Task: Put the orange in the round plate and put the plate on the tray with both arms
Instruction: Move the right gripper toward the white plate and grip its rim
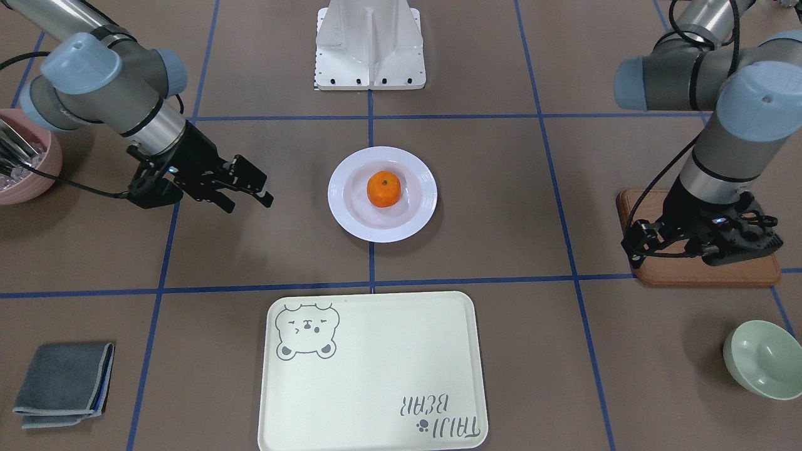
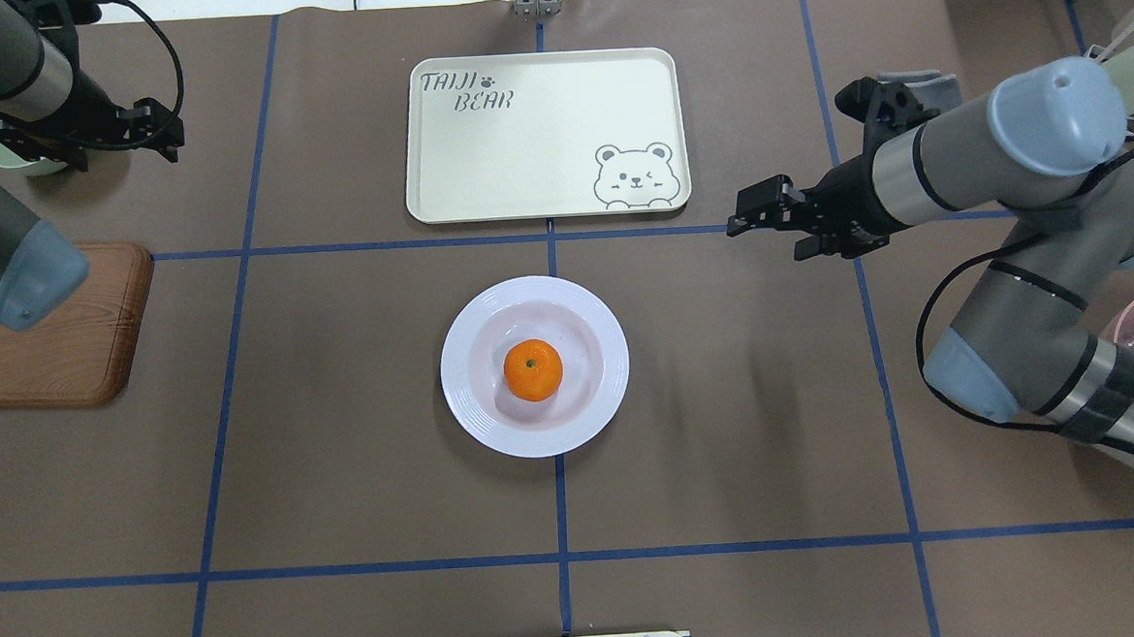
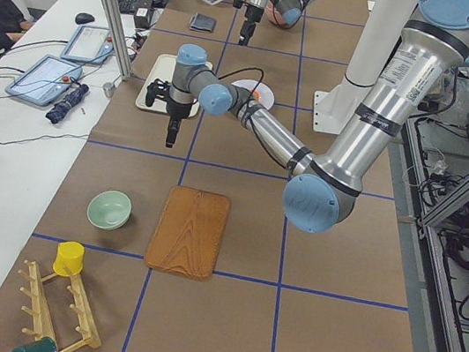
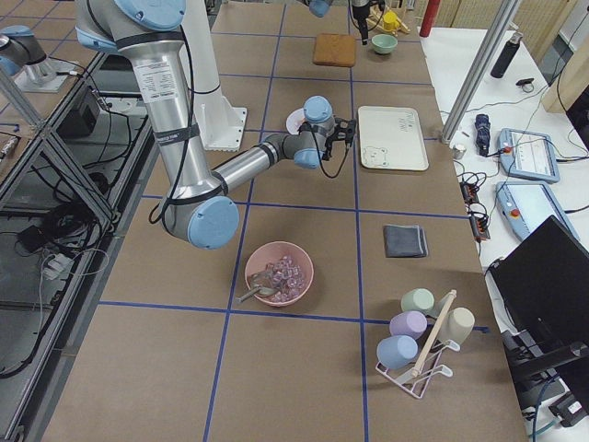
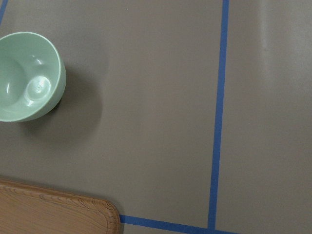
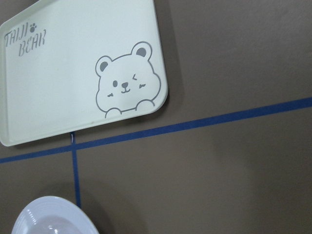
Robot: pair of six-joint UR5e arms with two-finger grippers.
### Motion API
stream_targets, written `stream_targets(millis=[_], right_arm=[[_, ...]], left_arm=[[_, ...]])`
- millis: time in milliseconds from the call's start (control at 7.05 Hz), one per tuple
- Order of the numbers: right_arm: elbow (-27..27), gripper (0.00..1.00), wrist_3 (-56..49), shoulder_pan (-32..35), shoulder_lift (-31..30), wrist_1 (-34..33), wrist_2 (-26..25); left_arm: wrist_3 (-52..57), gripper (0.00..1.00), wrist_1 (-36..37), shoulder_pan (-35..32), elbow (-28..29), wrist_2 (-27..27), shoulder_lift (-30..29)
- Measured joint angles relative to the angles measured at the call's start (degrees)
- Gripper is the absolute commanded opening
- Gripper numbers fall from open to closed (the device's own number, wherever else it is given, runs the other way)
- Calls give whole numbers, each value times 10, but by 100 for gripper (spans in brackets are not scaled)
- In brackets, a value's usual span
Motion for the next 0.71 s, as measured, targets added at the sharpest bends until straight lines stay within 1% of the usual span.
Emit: stream_targets(millis=[284, 426, 568, 710], right_arm=[[-59, 100, 66, -50, 11, 125, -72], [-80, 100, 90, -68, 15, 170, -98], [-96, 100, 109, -84, 18, 204, -122], [-105, 100, 123, -98, 23, 225, -142]], left_arm=[[46, 99, 5, -28, 5, 1, 10], [64, 99, 6, -38, 10, 1, 13], [71, 99, 7, -43, 13, 1, 14], [73, 99, 8, -45, 14, 2, 14]])
